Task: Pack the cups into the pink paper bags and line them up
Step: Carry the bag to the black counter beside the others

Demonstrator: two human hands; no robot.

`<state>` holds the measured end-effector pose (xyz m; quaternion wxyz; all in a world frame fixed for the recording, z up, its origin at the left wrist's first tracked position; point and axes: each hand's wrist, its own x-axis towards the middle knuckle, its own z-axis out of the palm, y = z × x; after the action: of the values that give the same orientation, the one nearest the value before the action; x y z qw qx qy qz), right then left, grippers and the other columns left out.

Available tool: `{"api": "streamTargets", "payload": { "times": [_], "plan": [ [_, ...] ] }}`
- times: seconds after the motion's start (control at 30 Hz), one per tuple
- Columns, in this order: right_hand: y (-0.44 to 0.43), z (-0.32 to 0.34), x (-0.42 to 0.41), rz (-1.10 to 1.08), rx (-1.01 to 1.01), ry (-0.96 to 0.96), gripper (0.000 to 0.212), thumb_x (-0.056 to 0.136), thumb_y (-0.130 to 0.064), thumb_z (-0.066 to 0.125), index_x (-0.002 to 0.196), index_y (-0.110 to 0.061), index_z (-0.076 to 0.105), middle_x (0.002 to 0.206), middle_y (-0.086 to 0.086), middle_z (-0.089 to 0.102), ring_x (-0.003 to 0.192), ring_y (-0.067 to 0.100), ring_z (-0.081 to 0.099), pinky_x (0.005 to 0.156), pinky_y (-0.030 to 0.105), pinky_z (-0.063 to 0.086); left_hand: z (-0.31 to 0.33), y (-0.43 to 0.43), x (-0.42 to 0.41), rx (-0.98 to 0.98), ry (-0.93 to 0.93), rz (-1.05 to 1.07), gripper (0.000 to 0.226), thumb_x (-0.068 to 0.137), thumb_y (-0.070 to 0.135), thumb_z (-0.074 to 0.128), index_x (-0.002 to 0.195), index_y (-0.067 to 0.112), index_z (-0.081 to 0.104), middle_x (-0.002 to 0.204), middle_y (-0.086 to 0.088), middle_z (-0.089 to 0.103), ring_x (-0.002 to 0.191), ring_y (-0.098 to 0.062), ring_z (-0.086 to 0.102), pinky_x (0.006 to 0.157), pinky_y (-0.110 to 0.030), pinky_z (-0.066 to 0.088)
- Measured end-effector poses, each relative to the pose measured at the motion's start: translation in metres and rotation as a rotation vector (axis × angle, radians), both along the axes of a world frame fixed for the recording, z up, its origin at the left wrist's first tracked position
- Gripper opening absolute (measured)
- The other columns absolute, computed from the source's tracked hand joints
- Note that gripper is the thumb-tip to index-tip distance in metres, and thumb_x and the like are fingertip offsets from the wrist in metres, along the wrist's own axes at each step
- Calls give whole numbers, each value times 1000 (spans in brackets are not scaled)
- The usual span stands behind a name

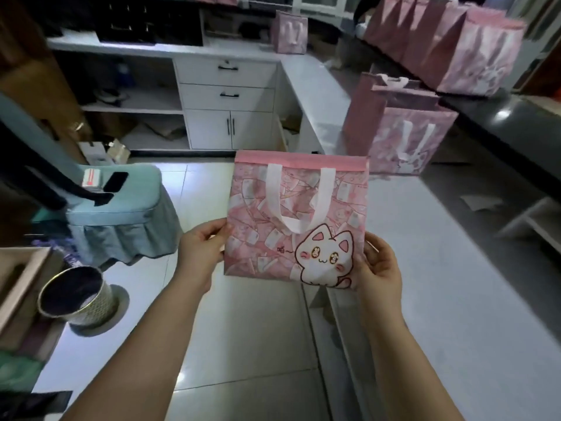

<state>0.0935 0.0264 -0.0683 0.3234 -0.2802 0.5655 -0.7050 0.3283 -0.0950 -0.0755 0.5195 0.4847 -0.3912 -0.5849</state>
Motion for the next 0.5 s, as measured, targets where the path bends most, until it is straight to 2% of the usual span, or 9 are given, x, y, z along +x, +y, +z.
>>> {"api": "streamTargets", "payload": {
  "times": [0.03, 0.1, 0.2, 0.27, 0.33, 0.43, 0.5],
  "plan": [
    [-19, -2, 9, -11, 11, -6, 28, 95, 2, 55, 118, -14, 59, 109, 2, 73, 106, 22, 67, 83, 33, 58, -2, -15, 9, 12, 2, 7, 19, 90, 9, 67, 86, 25, 75, 83, 6, 76, 75, -10, 73, 56, -25, 56],
    [-56, -8, 24, -4, 41, -30, 27, 94, 2, 56, 116, -13, 60, 106, -1, 74, 107, 26, 67, 86, 39, 58, -11, -45, 26, 52, 15, 21, 19, 91, 8, 66, 86, 24, 75, 86, 4, 77, 77, -10, 73, 57, -26, 57],
    [-96, -11, 33, 41, 64, -72, 29, 94, 3, 55, 113, -18, 63, 112, 6, 72, 111, 29, 65, 95, 53, 51, -24, -76, 40, 118, 69, 58, 18, 91, 6, 66, 89, 22, 75, 89, 3, 77, 79, -10, 73, 59, -26, 57],
    [-127, -14, 35, 91, 77, -72, 31, 95, 2, 55, 113, -20, 65, 116, 8, 70, 113, 29, 64, 97, 55, 49, -32, -101, 45, 159, 108, 89, 17, 90, 6, 66, 90, 21, 74, 91, 3, 77, 81, -10, 73, 60, -26, 57],
    [-158, -16, 32, 153, 84, -42, 33, 94, 0, 57, 115, -23, 66, 119, 7, 69, 114, 28, 64, 94, 51, 52, -38, -125, 44, 197, 136, 125, 15, 90, 7, 67, 93, 20, 74, 93, 2, 77, 84, -10, 73, 61, -26, 58],
    [-214, -19, 22, 218, 77, -13, 38, 92, 1, 59, 113, -30, 68, 119, 5, 69, 113, 24, 65, 85, 37, 58, -42, -169, 42, 216, 159, 163, 14, 90, 9, 68, 94, 20, 74, 95, 1, 76, 85, -11, 73, 62, -26, 58],
    [-259, -21, 13, 263, 74, -14, 40, 91, 3, 59, 112, -31, 68, 119, 5, 70, 112, 24, 65, 82, 36, 58, -41, -204, 40, 206, 142, 169, 14, 89, 11, 68, 93, 22, 76, 94, 1, 76, 83, -10, 73, 62, -26, 57]
  ]
}}
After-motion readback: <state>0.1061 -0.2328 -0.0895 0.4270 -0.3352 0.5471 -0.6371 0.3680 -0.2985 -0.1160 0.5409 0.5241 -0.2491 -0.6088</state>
